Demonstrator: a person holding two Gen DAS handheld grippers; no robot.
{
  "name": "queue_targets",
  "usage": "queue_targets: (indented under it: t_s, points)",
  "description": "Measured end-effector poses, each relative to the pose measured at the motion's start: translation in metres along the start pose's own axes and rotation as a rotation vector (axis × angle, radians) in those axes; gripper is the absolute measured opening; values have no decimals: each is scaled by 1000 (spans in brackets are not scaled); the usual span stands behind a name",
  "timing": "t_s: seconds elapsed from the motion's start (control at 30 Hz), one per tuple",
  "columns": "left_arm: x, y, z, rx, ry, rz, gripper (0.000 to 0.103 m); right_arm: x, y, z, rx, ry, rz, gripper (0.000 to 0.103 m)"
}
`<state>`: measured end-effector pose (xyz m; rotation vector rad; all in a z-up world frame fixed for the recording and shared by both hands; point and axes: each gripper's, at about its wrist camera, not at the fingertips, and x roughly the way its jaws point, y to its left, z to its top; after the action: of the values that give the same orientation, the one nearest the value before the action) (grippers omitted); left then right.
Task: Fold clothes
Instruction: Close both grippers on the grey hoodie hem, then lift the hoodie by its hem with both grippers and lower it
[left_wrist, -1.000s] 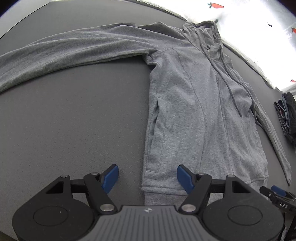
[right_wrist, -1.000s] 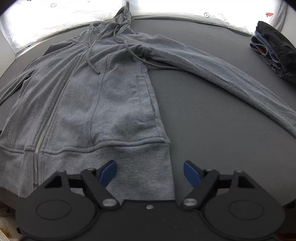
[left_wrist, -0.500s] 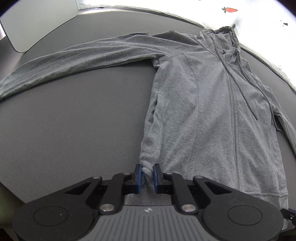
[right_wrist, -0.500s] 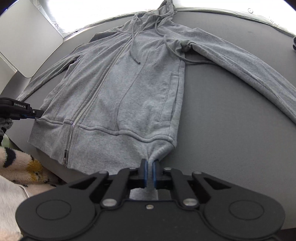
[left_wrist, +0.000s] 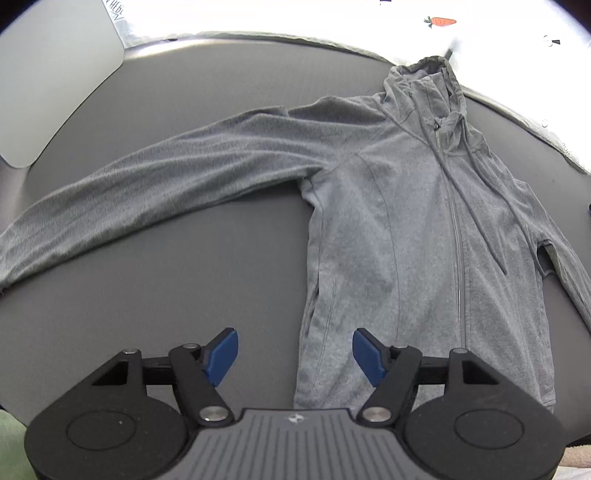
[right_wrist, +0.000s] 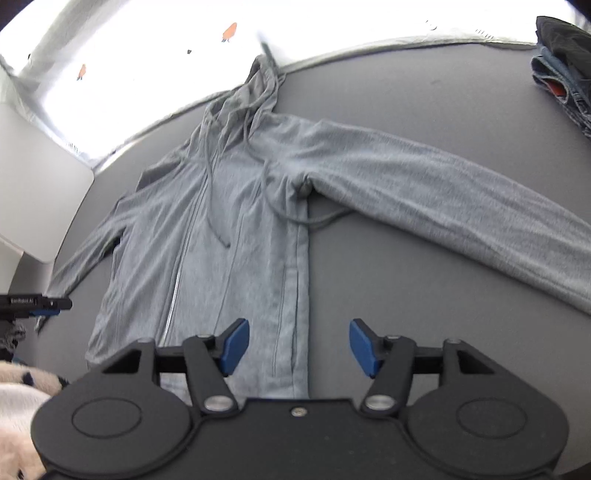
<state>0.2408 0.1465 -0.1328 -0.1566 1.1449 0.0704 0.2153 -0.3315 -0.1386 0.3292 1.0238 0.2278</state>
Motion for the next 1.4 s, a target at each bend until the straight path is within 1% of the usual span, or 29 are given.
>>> queue_targets:
  t_s: [0.03,0.13,0.2,0.27,0.33,0.4,0.43,0.47,0.5,0.6,0.67,0.73,0.77,0.8,0.83,0.87,0.9,0.93,1.0,1.03,1.13,1.17,1.2,1.23,1.27,1.3,1.33,1.37,1.4]
  points:
    - [0,0,12,5,-26,-4,70,5,-5,18,18,-41,-3,77]
    - [22,-6,68,-48,-88,-60,73,33,-4,75,47,-132,-27,77]
    - [41,-18,111,-69,-129,-69,73,57,2,114,55,-185,-47,77]
    - [60,-34,151,-51,-178,-49,73,85,11,152,10,-217,-65,77]
    - [84,-56,196,-16,-214,-55,73,120,27,189,-60,-229,-94,76]
    - [112,-76,239,10,-225,-77,73,161,40,228,-111,-234,-99,66]
    - [127,-86,257,24,-224,-84,73,179,46,242,-124,-226,-89,59]
    - [144,-97,277,43,-220,-87,73,198,51,256,-134,-216,-77,49]
    - [163,-110,299,70,-220,-88,73,218,55,270,-142,-206,-67,46]
    - [209,-142,341,155,-224,-64,73,282,68,308,-149,-177,-66,46]
    - [231,-156,353,220,-216,-56,73,313,72,326,-141,-168,-66,48]
    - [252,-169,359,289,-204,-53,73,336,73,338,-142,-152,-79,53]
    - [262,-176,362,324,-198,-51,73,346,74,342,-146,-141,-92,51]
    - [272,-182,365,359,-192,-49,72,356,75,346,-150,-130,-104,45]
    - [282,-189,368,393,-186,-48,69,364,75,349,-158,-124,-117,20]
    - [288,-193,369,413,-197,-48,57,368,77,350,-177,-133,-131,7]
    - [287,-195,365,414,-227,-51,22,366,79,349,-196,-157,-148,7]
    - [285,-198,362,420,-268,-15,8,361,83,346,-223,-195,-174,6]
    - [277,-205,356,445,-370,136,8,347,93,343,-307,-267,-225,6]
    - [270,-204,353,448,-409,180,8,338,97,343,-337,-306,-241,6]
    - [254,-192,349,387,-477,252,8,315,107,343,-424,-414,-286,6]
    - [250,-187,347,364,-493,270,9,315,106,343,-433,-419,-292,7]
    - [251,-182,347,347,-484,279,14,318,105,344,-441,-417,-299,7]
    - [259,-178,347,339,-447,279,18,328,101,344,-446,-389,-311,13]
    - [267,-174,348,331,-411,278,27,341,97,345,-441,-342,-323,21]
    - [275,-169,348,323,-374,277,33,357,90,346,-422,-274,-331,23]
    - [281,-165,348,314,-333,264,34,371,84,347,-402,-213,-336,24]
    - [282,-161,348,301,-311,239,34,376,78,347,-380,-181,-329,30]
    - [277,-157,346,285,-317,217,43,372,75,346,-354,-190,-323,37]
